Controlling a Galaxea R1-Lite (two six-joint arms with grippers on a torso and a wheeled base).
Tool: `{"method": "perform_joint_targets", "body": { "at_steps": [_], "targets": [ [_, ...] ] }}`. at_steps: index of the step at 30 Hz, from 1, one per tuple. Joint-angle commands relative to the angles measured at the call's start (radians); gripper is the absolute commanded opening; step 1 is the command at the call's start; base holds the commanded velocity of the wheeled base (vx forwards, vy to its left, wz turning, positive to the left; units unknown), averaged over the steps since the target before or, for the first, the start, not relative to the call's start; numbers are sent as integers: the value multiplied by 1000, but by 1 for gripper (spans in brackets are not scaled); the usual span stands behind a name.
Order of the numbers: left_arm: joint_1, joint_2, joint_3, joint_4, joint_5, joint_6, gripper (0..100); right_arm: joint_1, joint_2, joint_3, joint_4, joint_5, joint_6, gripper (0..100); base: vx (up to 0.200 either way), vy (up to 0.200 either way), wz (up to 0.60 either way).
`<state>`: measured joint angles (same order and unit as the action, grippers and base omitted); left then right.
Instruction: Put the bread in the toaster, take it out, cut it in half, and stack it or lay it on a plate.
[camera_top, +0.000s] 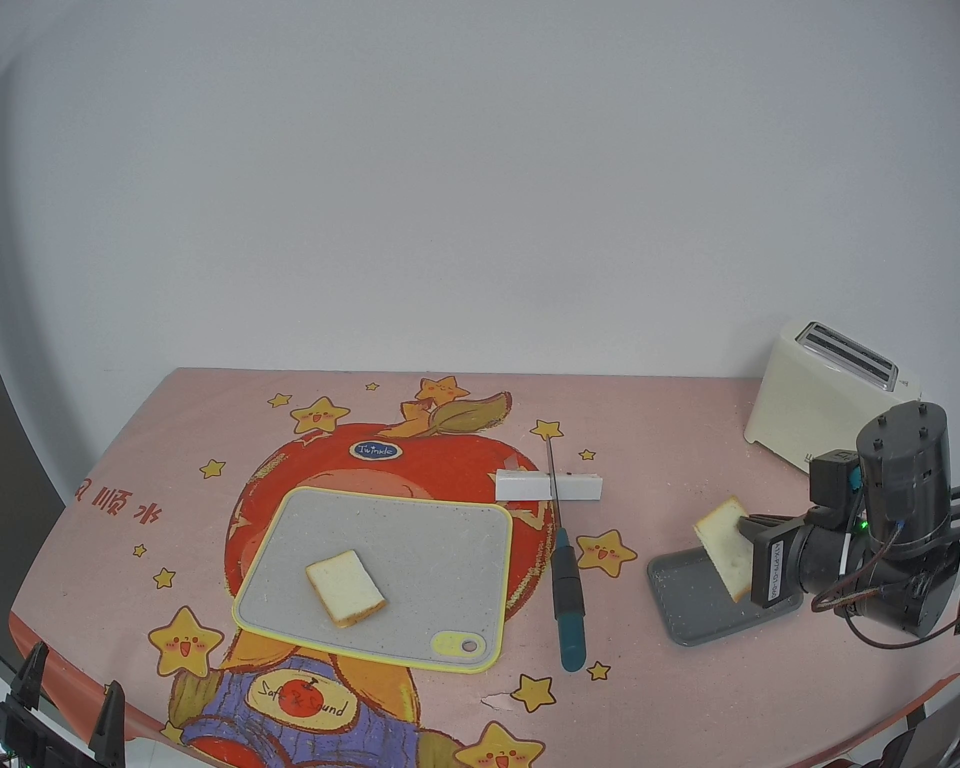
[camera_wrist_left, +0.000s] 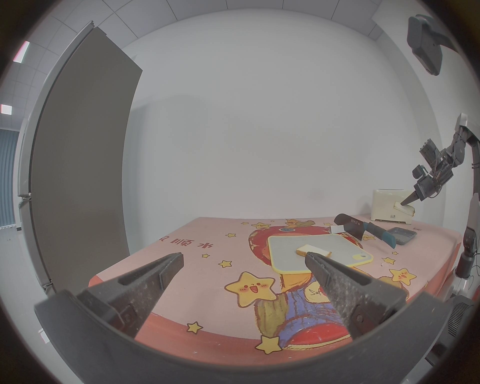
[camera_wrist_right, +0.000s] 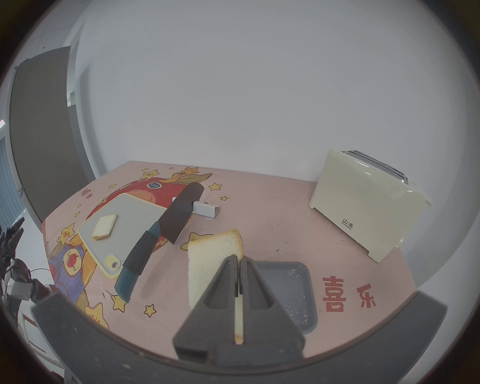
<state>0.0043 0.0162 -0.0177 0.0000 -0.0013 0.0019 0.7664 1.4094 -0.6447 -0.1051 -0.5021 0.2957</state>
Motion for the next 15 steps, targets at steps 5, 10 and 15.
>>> {"method": "perform_joint_targets", "body": {
  "at_steps": [5,10,15],
  "targets": [
    [0,-16,18,0,0,0,100,1,11,8,-2,-3,2,0,0,0,0],
    [2,-16,18,0,0,1,100,1,26,14,-4,-3,2,0,0,0,0],
    [0,-16,18,0,0,1,100,1,42,16,-5,-4,3,0,0,-200,0]
  ]
}}
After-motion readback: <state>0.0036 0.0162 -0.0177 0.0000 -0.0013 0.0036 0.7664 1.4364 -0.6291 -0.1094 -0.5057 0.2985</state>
